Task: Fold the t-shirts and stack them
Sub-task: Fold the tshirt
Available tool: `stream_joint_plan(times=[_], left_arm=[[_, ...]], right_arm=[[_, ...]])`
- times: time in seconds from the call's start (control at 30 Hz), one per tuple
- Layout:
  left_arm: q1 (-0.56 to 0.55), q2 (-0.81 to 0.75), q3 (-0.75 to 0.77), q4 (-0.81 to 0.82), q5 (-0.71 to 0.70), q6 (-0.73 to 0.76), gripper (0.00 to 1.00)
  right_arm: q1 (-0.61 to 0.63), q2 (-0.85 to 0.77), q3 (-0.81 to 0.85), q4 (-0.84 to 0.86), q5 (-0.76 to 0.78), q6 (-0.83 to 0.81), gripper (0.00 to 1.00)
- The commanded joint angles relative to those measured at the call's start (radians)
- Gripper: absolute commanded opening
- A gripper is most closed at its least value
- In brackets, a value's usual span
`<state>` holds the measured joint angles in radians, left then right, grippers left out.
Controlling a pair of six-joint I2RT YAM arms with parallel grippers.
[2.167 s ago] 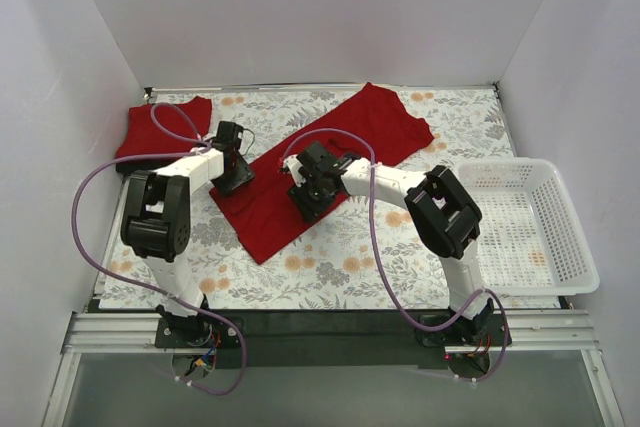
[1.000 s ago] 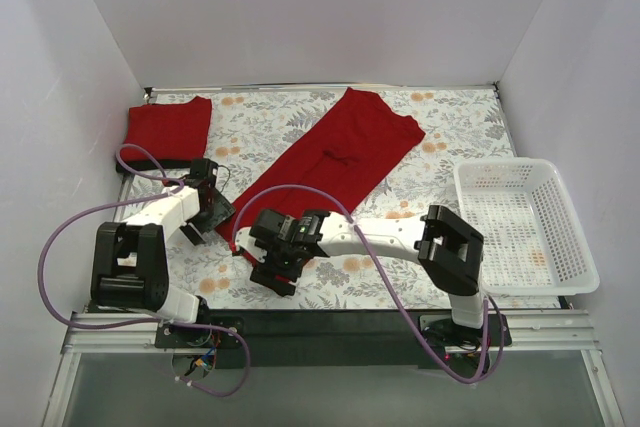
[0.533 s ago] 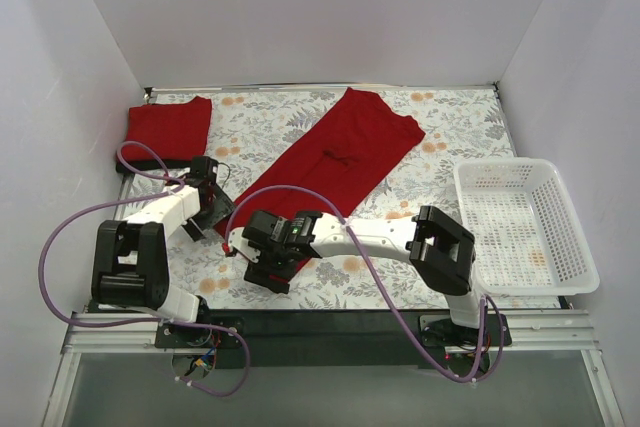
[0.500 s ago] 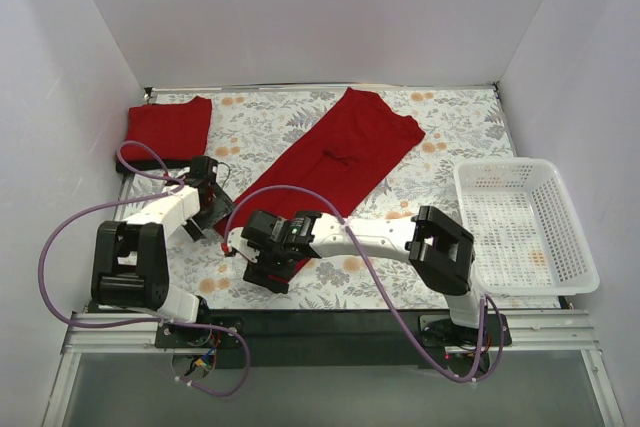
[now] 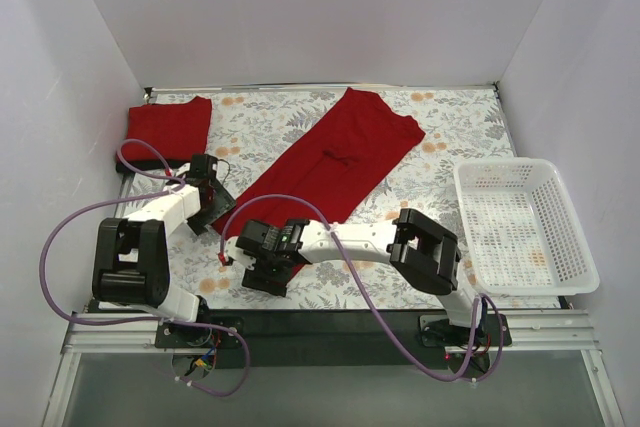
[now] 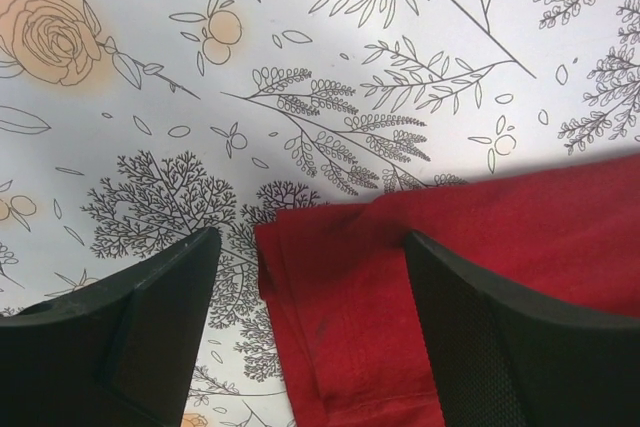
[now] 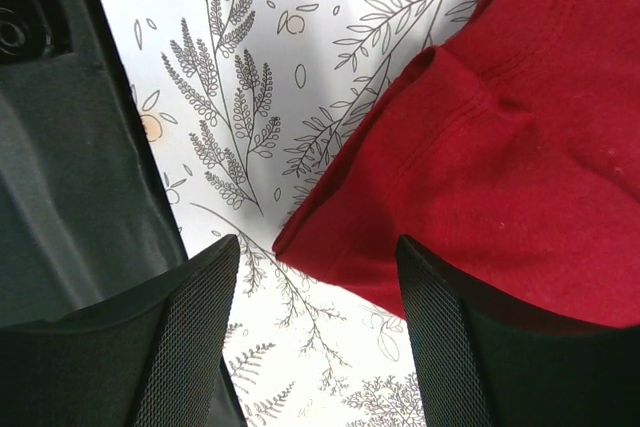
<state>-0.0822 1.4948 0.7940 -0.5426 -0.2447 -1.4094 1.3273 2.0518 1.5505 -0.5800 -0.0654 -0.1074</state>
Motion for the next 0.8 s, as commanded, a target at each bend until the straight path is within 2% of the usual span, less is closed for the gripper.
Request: stream_joint_plan(times=[0.0, 0.2, 0.53, 0.6, 0.73, 0.77], left_arm=[[0.004, 0.019, -0.006, 0.027, 0.027, 0.007, 0.68], [0.002, 0.054, -0.033, 0.026, 0.056, 0.001, 0.58], [-0.037, 0.041, -0.056, 0.007, 0.073, -0.028, 0.58], [-0.045, 0.05, -0.053, -0.003, 0.07, -0.03, 0.55], [-0.056, 0.068, -0.05, -0.017, 0.058, -0.04, 0.42], [-0.056, 0.074, -0.05, -0.023, 0.056, -0.042, 0.35]], right_arm=[[0.024, 0.013, 0.034, 0.006, 0.036, -0.017, 0.59], [0.052, 0.039, 0.023, -0.014, 0.061, -0.029, 0.48], [0.064, 0.065, 0.036, -0.026, 0.11, -0.031, 0.33], [0.064, 0.064, 0.036, -0.027, 0.11, -0.031, 0.29], [0.064, 0.067, 0.036, -0.027, 0.11, -0.031, 0.15], [0.064, 0.067, 0.036, -0.027, 0.108, -0.031, 0.06]])
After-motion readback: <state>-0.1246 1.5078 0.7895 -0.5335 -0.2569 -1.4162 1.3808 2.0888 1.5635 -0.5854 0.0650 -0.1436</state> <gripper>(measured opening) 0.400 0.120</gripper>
